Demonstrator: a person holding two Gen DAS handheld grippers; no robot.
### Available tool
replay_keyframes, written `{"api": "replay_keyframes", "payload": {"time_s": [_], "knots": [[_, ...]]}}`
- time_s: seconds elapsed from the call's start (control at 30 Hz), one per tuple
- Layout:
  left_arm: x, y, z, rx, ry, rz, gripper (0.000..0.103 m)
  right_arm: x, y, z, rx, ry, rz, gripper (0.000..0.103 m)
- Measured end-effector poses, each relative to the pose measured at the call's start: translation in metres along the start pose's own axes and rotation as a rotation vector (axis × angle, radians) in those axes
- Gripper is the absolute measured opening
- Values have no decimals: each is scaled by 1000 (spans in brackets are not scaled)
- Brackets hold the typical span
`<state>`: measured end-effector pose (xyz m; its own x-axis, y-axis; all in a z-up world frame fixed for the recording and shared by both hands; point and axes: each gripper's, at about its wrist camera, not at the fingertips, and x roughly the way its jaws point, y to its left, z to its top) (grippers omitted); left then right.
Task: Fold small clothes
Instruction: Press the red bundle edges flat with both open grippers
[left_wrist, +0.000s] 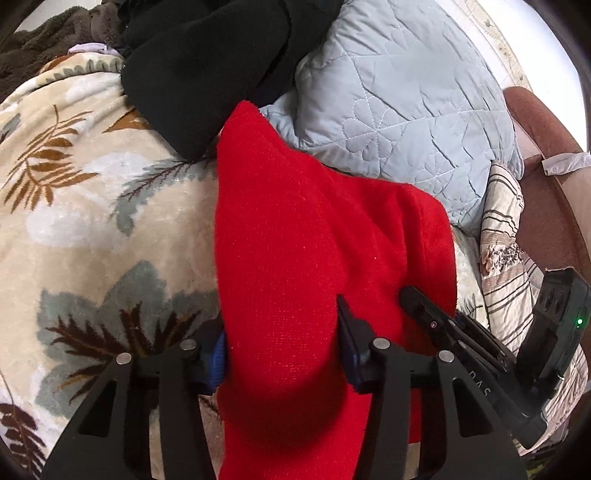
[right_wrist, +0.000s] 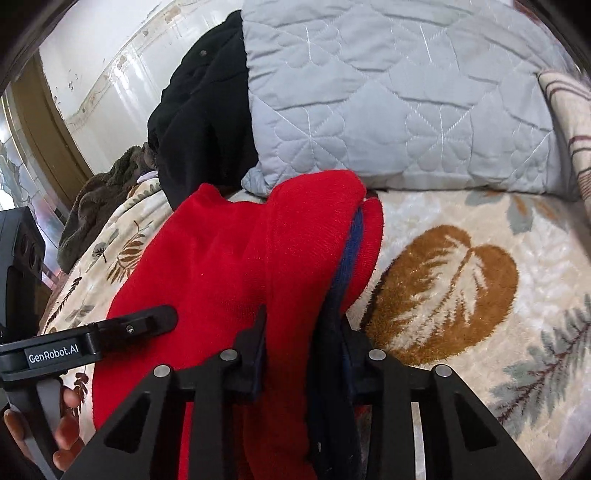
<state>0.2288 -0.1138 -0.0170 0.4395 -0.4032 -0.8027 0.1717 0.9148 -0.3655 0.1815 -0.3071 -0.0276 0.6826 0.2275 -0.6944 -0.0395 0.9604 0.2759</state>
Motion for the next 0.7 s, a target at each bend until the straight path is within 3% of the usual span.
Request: {"api": "replay_keyframes", "payload": {"time_s": [0.43,0.63,0.7], "knots": [[-33,-2,-25,2,1,11,47,-34,22,-18,16,0,14,31],[-65,8,-53,8,9,6,47,-61,39,-44,50,12,93,31],[-81,16,-69,-4,27,-3,47,-75,44,-61,86,18,161,31]]}}
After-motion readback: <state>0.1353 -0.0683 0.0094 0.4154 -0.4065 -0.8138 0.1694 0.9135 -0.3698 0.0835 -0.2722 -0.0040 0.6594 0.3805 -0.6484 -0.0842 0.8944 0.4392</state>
